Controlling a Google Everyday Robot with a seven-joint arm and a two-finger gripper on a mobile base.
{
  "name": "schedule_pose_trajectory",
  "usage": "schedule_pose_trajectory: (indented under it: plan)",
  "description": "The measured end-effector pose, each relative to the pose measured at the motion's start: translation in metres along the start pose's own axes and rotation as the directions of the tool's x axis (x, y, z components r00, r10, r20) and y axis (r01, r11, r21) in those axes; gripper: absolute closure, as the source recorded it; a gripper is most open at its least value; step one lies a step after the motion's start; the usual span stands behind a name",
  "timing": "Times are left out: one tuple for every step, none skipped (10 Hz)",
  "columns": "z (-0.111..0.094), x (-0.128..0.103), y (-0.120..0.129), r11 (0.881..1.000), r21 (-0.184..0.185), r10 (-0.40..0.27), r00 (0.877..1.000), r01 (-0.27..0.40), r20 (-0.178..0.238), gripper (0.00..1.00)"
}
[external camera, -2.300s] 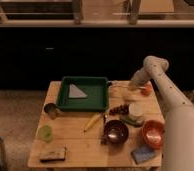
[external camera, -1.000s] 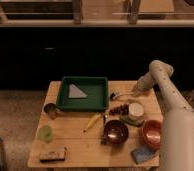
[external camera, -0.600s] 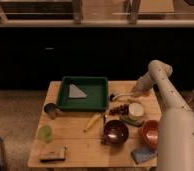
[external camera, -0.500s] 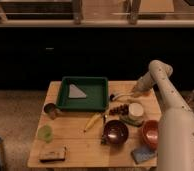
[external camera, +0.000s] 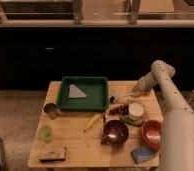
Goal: Place brush in table surface
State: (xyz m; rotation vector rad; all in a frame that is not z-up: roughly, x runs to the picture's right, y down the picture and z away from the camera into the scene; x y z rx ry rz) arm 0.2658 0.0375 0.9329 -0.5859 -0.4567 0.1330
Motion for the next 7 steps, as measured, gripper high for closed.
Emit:
schedule_pose_trajectory:
  plan:
    - [-0.001,-0.0003,-0.0001,1.0,0.005,-0.001,1.0,0.001,0.005,0.2]
    - [-0.0018,-0.0006,-0.0001,1.0,0.008,-0.002,1.0,0.002,0.009,0.2]
    - [-0.0026,-0.0016,-0.0005,1.0,0.01,-0.002,1.0,0.002,0.013,0.2]
    - [-0.0035,-0.0022,-0.0005,1.0,0.014,-0.001,1.0,0.001,0.02,0.2]
    - [-0.0044,-0.0026,-0.0005,1.0,0.017,0.0,1.0,0.0,0.026,0.2]
    - [-0.0064,-0.0029,-0.0009,1.0,0.023,0.002,0.999,-0.003,0.032,0.2]
    - [-0.0083,-0.0031,-0.0015,1.0,0.029,0.005,0.999,-0.006,0.039,0.2]
